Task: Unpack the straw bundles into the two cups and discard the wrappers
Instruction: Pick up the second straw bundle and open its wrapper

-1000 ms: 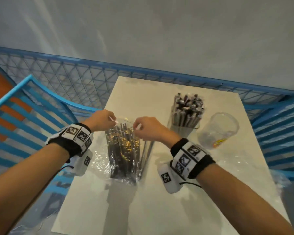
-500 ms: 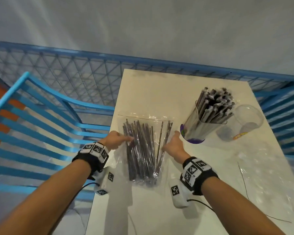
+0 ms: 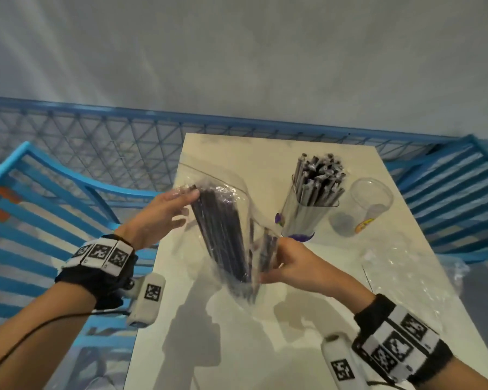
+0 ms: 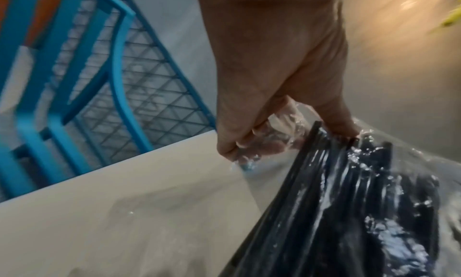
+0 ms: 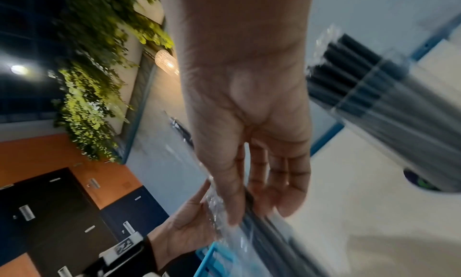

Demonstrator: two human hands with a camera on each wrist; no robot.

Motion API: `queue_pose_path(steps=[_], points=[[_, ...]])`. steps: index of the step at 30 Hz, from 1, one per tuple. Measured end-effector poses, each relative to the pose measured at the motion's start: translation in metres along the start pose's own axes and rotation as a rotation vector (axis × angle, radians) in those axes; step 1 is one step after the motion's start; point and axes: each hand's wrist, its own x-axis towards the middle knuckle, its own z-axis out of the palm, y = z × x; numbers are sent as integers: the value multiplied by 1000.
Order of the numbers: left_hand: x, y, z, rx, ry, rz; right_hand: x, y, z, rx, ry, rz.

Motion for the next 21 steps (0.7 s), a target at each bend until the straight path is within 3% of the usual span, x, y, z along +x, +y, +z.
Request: queue_pose_path(steps=[5,9,14,17,19,21], points=[[-17,11,55,61,-70,117,-50,1,-59,-131,-213,72],[-21,10,113,58,-25,192,-91,-1,-110,101,-355,2],[-23,7,193,46,33,225,-115,20,-138,-96,58,-43],[-21,3,235,67,69,233,-125,42,-143,-115,139,-63],[-20,-3,254,200,187,244,-131,57,-146,-92,145,-71],[-19,-11,266,474,425,245,-135,70,-147,-24,151,-44]])
